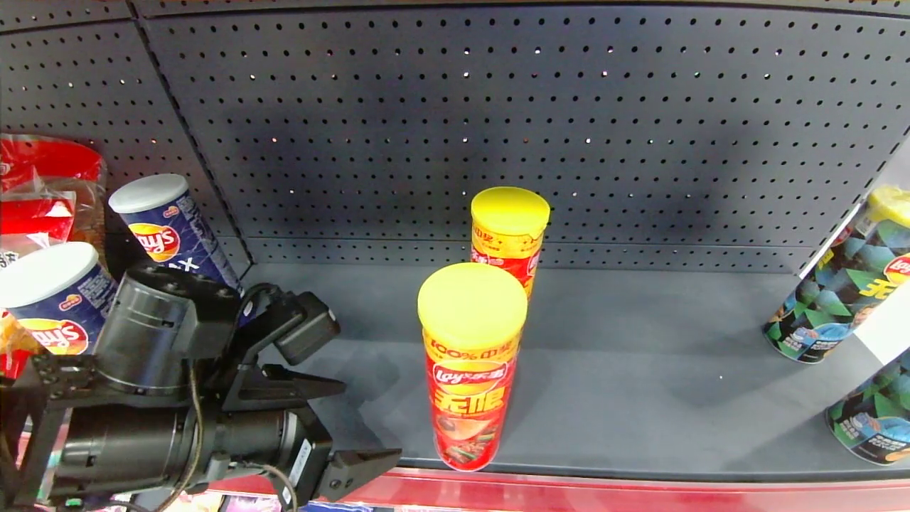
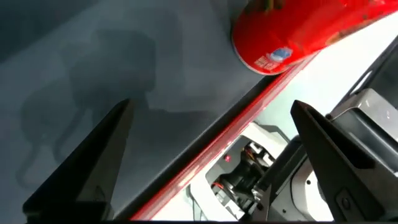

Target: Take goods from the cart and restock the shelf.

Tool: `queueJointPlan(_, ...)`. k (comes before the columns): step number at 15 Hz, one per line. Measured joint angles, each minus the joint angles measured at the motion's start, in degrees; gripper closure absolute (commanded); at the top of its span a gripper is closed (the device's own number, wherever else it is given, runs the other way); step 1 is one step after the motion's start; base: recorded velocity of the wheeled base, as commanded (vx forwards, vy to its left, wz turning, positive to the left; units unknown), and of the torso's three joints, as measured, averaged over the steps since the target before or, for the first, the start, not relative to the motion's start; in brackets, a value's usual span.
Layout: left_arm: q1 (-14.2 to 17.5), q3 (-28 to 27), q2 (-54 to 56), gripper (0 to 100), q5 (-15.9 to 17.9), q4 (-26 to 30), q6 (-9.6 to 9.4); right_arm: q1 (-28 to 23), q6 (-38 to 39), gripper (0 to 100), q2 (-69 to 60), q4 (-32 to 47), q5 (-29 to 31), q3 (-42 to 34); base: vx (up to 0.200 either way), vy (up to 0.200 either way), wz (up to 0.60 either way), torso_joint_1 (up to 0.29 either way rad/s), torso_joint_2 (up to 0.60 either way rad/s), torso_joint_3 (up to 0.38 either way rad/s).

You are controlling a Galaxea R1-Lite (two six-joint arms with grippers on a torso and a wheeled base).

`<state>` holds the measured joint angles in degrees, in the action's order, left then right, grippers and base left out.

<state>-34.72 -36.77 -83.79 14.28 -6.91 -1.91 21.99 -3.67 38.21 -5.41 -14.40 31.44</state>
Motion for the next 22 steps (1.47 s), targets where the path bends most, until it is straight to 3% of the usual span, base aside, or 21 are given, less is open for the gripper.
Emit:
queueJointPlan(5, -0.45, -4.11, -4.69, 0, -0.35, -0.01, -0.29, -0.39, 0.01, 0, -0.21, -0.02, 0.01, 0.48, 0.000, 0.000, 0.00, 0.000, 0.00, 0.000)
queueJointPlan(7, -0.45, -5.13, -6.34, 0, -0.27, -0.01, -2.68, -0.39, 0.01, 0, -0.21, -0.02, 0.00, 0.67, 0.000, 0.000, 0.00, 0.000, 0.00, 0.000)
queueJointPlan(8, -0.45, -5.42, -6.97, 0, -0.24, -0.01, -2.99, -0.39, 0.00, 0, -0.21, -0.02, 0.00, 0.69, 0.000, 0.000, 0.00, 0.000, 0.00, 0.000)
queueJointPlan(22, -1.19, -10.17, -11.78, 0, -0.11, -0.01, -3.19, -0.46, 1.13, 0, 0.10, -0.02, 0.28, 0.76, 0.000, 0.000, 0.00, 0.000, 0.00, 0.000)
